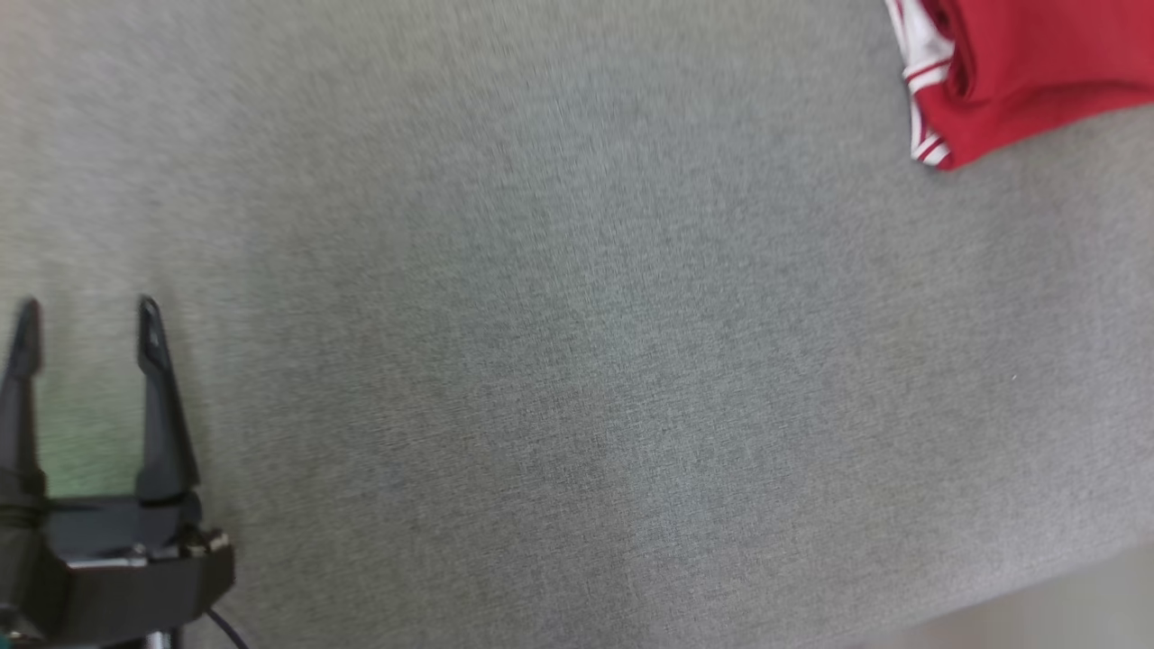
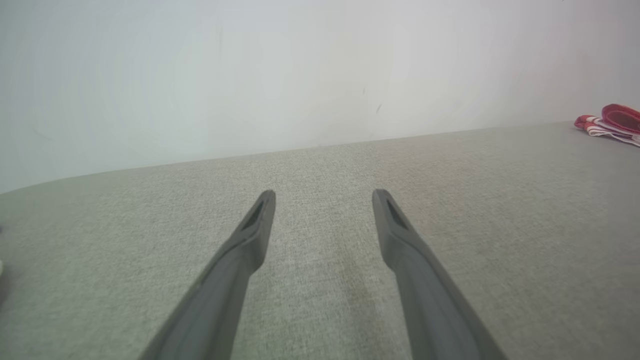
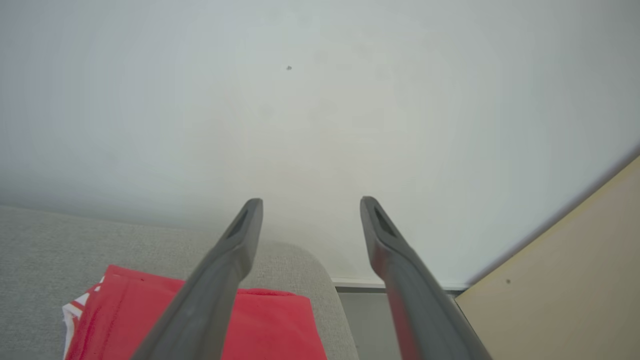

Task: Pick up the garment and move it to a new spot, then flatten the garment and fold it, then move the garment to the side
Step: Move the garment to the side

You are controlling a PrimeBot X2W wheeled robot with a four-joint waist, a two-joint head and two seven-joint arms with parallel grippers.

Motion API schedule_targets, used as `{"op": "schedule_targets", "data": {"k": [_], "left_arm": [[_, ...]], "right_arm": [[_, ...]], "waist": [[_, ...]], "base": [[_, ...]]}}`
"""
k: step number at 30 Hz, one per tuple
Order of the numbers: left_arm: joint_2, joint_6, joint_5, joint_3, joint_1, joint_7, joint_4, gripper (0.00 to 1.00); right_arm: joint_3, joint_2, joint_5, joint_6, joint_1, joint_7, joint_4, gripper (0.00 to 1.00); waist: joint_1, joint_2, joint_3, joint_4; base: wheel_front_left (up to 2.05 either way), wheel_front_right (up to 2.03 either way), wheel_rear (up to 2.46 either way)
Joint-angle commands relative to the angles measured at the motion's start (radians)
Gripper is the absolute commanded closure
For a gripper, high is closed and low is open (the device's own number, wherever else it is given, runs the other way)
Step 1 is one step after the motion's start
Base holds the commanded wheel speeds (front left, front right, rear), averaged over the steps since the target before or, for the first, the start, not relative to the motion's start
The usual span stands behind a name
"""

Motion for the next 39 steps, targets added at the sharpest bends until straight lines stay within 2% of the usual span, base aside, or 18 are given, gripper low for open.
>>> {"op": "schedule_targets", "data": {"k": [1,11,19,29,39], "left_arm": [[-0.009,0.001,-0.014,-0.006,0.019,-0.012,0.018,0.0],[-0.061,-0.007,-0.05,-0.041,0.071,-0.059,0.132,0.0],[-0.087,-0.005,-0.075,-0.039,0.119,-0.079,0.199,0.0],[-0.109,-0.005,-0.091,-0.025,0.158,-0.088,0.242,0.0],[-0.132,-0.022,-0.088,-0.027,0.174,-0.089,0.276,0.0]], "right_arm": [[-0.027,0.001,0.007,-0.003,0.039,-0.002,-0.026,0.0],[-0.176,0.029,-0.032,-0.003,0.324,-0.002,-0.233,0.0],[-0.238,0.082,-0.054,-0.003,0.581,-0.002,-0.385,0.0],[-0.341,0.176,-0.071,-0.003,0.861,0.005,-0.574,0.0],[-0.449,0.319,-0.131,-0.003,1.169,0.053,-0.814,0.0]], "waist": [[0.0001,-0.0001,-0.098,0.043],[0.0001,-0.0001,-0.277,0.105],[0.0001,-0.0001,-0.378,0.122],[0.0001,-0.0001,-0.448,0.129],[0.0001,-0.0001,-0.504,0.159]], "base": [[0.0,0.0,0.0],[0.0,0.0,0.0],[0.0,0.0,0.0],[0.0,0.0,0.0],[0.0,0.0,0.0]]}}
